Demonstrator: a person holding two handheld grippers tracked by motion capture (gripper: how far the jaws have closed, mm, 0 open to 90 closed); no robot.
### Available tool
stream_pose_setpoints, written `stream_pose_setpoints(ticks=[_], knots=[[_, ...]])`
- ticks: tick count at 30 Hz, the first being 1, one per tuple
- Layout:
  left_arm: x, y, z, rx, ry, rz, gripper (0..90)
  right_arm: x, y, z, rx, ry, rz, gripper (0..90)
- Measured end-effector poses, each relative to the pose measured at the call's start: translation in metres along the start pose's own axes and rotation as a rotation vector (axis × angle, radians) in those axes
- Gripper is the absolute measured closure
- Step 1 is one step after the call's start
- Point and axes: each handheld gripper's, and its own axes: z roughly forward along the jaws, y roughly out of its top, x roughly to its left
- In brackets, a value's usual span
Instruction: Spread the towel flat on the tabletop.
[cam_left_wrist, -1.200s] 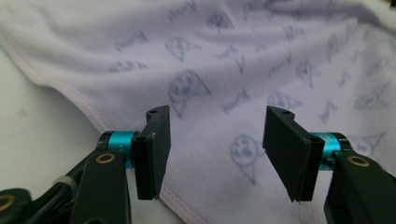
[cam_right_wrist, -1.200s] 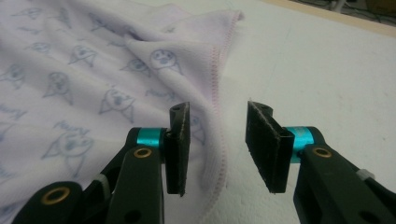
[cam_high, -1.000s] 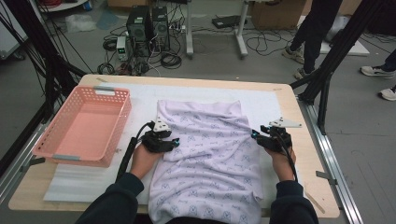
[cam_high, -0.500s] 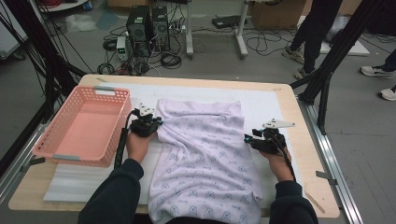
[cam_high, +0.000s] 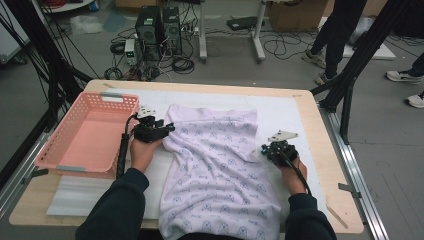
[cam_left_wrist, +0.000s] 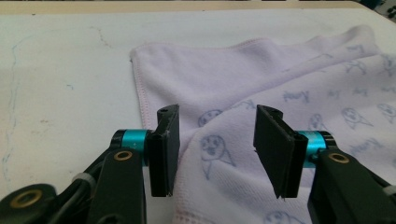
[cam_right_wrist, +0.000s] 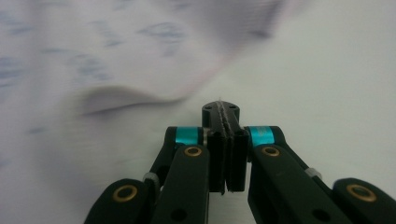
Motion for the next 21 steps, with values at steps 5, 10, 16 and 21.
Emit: stream_pose_setpoints(ticks=[5,10,16,21], knots=[[-0.004,-0.004,-0.009,0.028,-0.045,0.018,45.7,-0.02,-0.011,-0.005,-0.055,0.076,0.172,75.4],[-0.012,-0.011,-0.018,0.019,-0.078,0.055,45.2,0.001,0.003,-0.01,-0.122,0.217,0.118,52.0],[-0.017,-0.025,-0.021,0.039,-0.096,0.062,44.8,0.03,0.012,0.002,-0.026,0.236,0.015,53.1],[-0.02,-0.03,-0.025,0.046,-0.099,0.075,44.5,0.021,0.009,0.002,-0.008,0.122,0.003,87.1]])
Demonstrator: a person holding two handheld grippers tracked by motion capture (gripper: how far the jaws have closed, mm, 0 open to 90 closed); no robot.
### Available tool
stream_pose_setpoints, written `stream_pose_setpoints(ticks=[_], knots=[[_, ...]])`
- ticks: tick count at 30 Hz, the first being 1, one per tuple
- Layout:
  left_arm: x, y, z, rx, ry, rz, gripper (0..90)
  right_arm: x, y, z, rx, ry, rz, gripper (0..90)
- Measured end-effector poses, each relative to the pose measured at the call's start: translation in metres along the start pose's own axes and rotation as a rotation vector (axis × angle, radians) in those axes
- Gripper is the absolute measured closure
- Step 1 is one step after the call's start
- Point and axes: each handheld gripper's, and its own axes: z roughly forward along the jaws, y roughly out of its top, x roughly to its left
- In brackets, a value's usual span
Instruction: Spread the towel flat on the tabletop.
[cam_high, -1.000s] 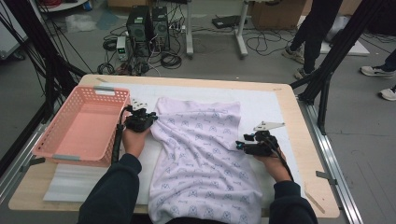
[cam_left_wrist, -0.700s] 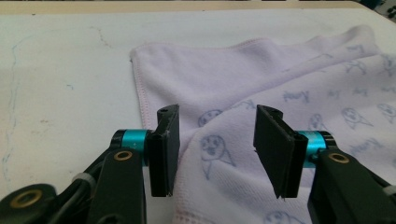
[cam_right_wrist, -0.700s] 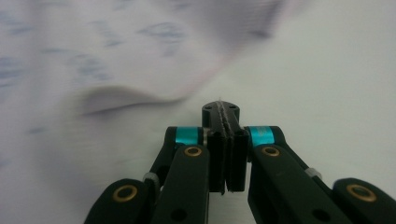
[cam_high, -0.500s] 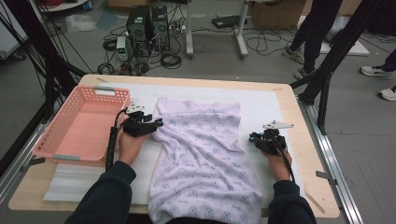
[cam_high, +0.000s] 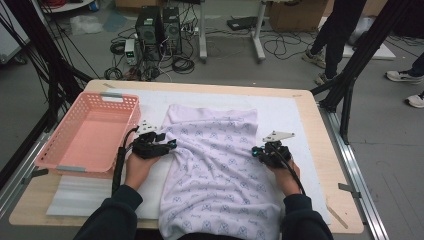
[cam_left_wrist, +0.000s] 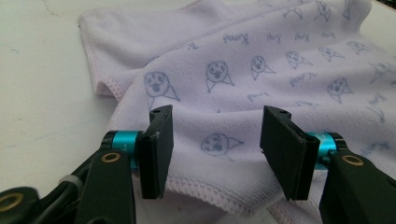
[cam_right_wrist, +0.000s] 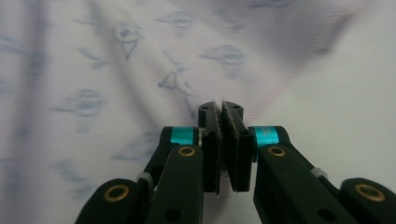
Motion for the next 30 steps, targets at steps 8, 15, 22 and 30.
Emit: stream_pose_setpoints(ticks=[8,15,22,30], knots=[[-0.007,-0.006,-0.012,-0.011,-0.017,0.005,44.0,-0.027,-0.015,-0.009,-0.082,-0.214,0.14,66.3],[-0.017,-0.018,-0.021,0.017,-0.037,0.014,44.0,-0.027,-0.02,-0.035,-0.169,-0.198,0.182,60.9],[-0.034,-0.032,-0.036,0.037,-0.051,0.039,43.9,-0.012,-0.039,-0.055,-0.166,-0.132,0.189,57.7],[-0.049,-0.044,-0.042,0.079,-0.101,0.043,43.7,0.011,-0.051,-0.058,-0.07,-0.03,0.114,53.1]])
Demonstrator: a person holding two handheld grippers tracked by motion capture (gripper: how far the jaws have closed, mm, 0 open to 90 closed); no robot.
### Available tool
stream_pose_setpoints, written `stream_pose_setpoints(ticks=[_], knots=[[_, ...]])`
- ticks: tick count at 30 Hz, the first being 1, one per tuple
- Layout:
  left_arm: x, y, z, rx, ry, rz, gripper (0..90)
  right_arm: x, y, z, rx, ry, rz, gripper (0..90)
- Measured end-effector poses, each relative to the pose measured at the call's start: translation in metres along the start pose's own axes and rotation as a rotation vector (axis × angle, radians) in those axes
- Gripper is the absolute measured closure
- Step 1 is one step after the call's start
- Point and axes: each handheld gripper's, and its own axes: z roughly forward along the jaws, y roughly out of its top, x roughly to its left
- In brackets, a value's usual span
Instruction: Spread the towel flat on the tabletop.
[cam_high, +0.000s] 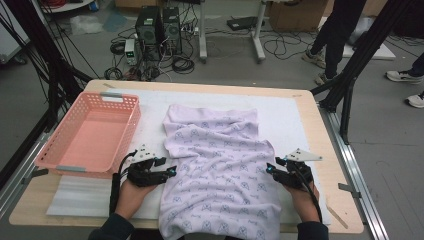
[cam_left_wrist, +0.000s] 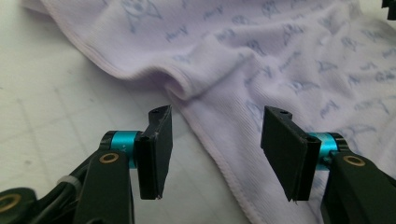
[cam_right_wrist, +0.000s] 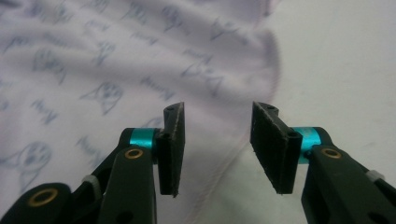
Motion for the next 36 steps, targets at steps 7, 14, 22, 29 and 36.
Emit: stream_pose_setpoints(ticks=[7,14,22,29,36], knots=[[-0.015,0.002,0.009,0.076,0.056,0.106,43.4,0.011,-0.005,0.007,0.075,0.05,-0.077,50.7],[-0.005,0.004,0.009,0.057,0.049,0.038,83.4,0.006,-0.001,0.012,0.074,0.078,-0.025,85.8],[0.02,0.015,0.015,0.031,0.121,-0.002,86.0,0.006,0.008,0.025,0.042,0.047,-0.035,88.0],[0.047,0.036,0.025,-0.001,0.231,-0.055,86.1,-0.001,0.031,0.055,0.007,-0.061,-0.044,88.2],[0.055,0.052,0.038,-0.082,0.288,-0.074,85.6,-0.01,0.054,0.072,-0.028,-0.189,-0.064,88.2]])
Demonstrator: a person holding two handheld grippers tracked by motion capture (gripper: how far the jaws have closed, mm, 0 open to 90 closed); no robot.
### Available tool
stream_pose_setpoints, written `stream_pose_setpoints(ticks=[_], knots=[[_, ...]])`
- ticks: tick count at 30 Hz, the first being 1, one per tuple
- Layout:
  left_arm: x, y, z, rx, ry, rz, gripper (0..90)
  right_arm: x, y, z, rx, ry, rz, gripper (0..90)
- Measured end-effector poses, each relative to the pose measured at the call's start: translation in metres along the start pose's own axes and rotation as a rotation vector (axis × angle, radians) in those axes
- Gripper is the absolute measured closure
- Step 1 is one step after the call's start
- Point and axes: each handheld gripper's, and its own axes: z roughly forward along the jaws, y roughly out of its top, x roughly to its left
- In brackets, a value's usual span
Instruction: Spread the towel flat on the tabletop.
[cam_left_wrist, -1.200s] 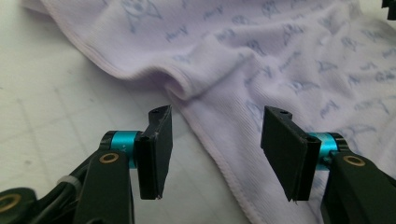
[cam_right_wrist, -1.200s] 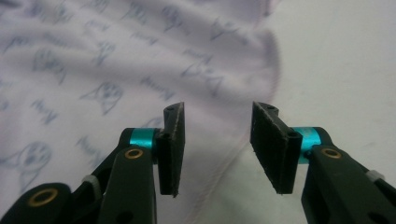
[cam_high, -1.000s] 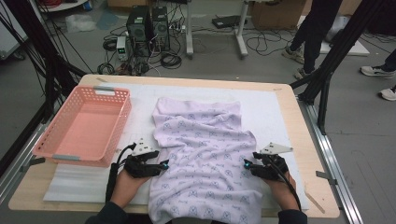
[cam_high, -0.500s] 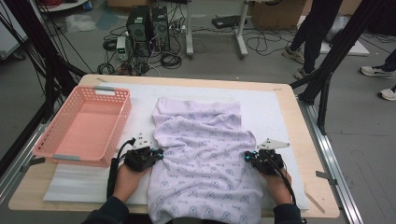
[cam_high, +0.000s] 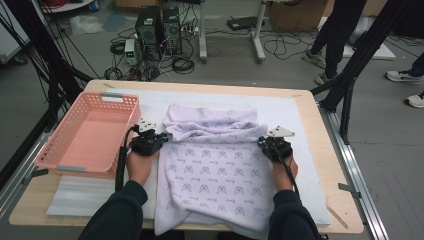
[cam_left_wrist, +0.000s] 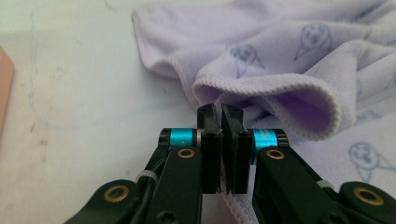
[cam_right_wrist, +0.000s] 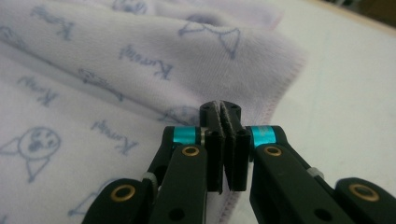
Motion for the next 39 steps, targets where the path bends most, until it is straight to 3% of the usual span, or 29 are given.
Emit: stream_pose_setpoints(ticks=[2,3,4,6,7,10,12,19,22,28,31,33,36,38,39], knots=[[-0.001,-0.001,-0.001,-0.005,-0.027,-0.021,81.7,-0.001,0.0,0.0,-0.012,-0.007,0.022,87.8],[-0.002,-0.002,-0.002,-0.006,-0.056,-0.033,73.4,-0.001,0.0,-0.001,-0.012,-0.002,0.031,86.4],[-0.003,-0.003,-0.004,0.005,-0.078,-0.03,63.2,0.0,0.0,-0.004,-0.013,0.012,0.035,83.5],[-0.006,-0.004,-0.01,0.048,-0.122,-0.02,52.6,0.002,-0.001,-0.011,-0.037,0.029,0.03,75.2],[-0.008,-0.006,-0.014,0.056,-0.137,0.009,48.6,0.002,-0.002,-0.015,-0.047,0.043,0.031,71.4],[-0.015,-0.014,-0.026,0.055,-0.143,0.059,47.2,0.005,-0.01,-0.029,-0.058,0.07,0.024,65.0],[-0.016,-0.02,-0.033,0.054,-0.164,0.046,43.9,0.005,-0.017,-0.038,-0.057,0.101,0.029,61.8],[-0.02,-0.041,-0.049,0.064,-0.21,0.019,40.6,0.008,-0.042,-0.065,-0.015,0.202,0.042,50.3],[-0.025,-0.044,-0.053,0.068,-0.242,0.015,38.9,0.01,-0.044,-0.074,-0.005,0.215,0.044,45.2],[-0.04,-0.047,-0.059,0.09,-0.26,0.076,37.9,0.019,-0.053,-0.082,0.042,0.267,0.042,33.9],[-0.045,-0.051,-0.059,0.104,-0.26,0.102,37.9,0.027,-0.059,-0.08,0.091,0.283,-0.01,31.6],[-0.048,-0.054,-0.056,0.124,-0.258,0.118,37.9,0.031,-0.06,-0.078,0.099,0.298,-0.024,25.0],[-0.054,-0.054,-0.056,0.134,-0.233,0.175,39.0,0.035,-0.058,-0.076,0.106,0.298,-0.034,21.2],[-0.056,-0.055,-0.057,0.127,-0.206,0.217,46.8,0.034,-0.058,-0.076,0.108,0.3,-0.033,22.2],[-0.056,-0.055,-0.057,0.125,-0.211,0.221,53.0,0.034,-0.058,-0.076,0.107,0.295,-0.033,24.4]])
